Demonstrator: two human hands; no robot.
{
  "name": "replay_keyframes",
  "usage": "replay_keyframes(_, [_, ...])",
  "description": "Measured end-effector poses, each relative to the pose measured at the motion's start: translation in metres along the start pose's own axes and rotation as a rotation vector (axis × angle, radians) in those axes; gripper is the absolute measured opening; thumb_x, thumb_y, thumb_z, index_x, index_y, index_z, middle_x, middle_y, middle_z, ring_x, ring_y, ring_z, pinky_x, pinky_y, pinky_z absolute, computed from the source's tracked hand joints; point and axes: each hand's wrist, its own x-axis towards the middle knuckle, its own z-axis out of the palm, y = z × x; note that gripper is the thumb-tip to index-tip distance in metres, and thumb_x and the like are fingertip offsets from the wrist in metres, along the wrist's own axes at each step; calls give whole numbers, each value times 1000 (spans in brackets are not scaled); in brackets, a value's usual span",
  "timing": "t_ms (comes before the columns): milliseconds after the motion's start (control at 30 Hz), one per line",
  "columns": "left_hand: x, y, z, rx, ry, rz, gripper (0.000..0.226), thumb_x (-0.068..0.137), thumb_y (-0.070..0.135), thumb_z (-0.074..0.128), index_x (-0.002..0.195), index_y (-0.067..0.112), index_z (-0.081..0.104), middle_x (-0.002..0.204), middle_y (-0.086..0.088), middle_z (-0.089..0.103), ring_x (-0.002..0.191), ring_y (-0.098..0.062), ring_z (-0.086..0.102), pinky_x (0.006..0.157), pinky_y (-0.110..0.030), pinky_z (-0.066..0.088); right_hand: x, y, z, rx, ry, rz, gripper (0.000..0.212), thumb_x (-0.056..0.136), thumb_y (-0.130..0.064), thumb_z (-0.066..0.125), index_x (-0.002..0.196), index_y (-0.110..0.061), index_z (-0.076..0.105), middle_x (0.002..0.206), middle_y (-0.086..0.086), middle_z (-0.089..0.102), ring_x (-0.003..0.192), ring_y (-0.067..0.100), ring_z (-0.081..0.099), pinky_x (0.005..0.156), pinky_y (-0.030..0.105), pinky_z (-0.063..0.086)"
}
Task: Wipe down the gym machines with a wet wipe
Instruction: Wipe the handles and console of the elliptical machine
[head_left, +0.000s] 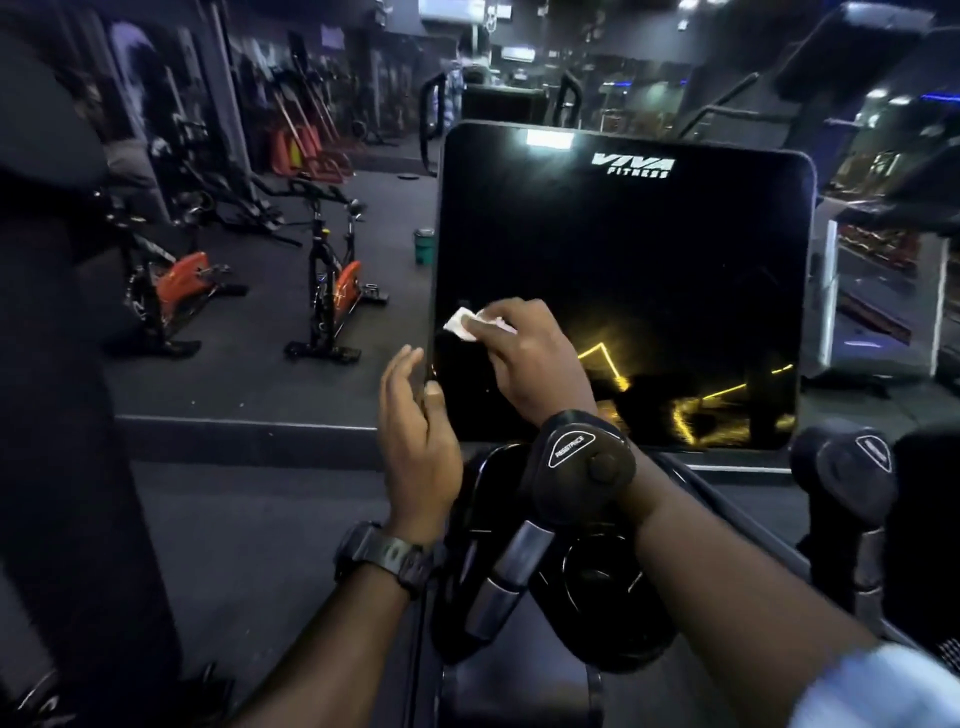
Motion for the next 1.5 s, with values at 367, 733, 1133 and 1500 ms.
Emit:
replay_keyframes(367, [11,13,-12,-250,-64,-262,51,104,46,31,140,18,54,136,-1,61,128,-10,56,116,-39,41,3,24,-10,-6,62,-36,37,85,-9,53,117,-17,70,113,5,64,95,29,56,69,42,55])
replay_keyframes(733, [15,21,-10,-233,-104,-302,71,97,58,29,147,12,48,149,-2,53,138,-9,48,120,-35,35,-84,47,-34,46,9,140,42,82,-9,73,120,-25,66,116,3,62,102,23,56,79,29,46])
replay_keyframes(1133, [57,49,-2,-448,-130,-438,88,92,81,18,133,16,62,131,-2,68,110,-5,66,97,-22,50,7,21,-8,-345,-304,-611,54,97,-39,47,141,-8,48,153,4,42,144,24,34,117,42,31])
replay_keyframes(1500, [76,39,-10,-611,-97,-516,108,74,87,18,146,13,51,151,-4,51,135,-15,49,118,-34,33,42,16,-17,-392,-594,-927,67,103,-47,31,148,3,35,159,20,23,150,32,15,124,39,8])
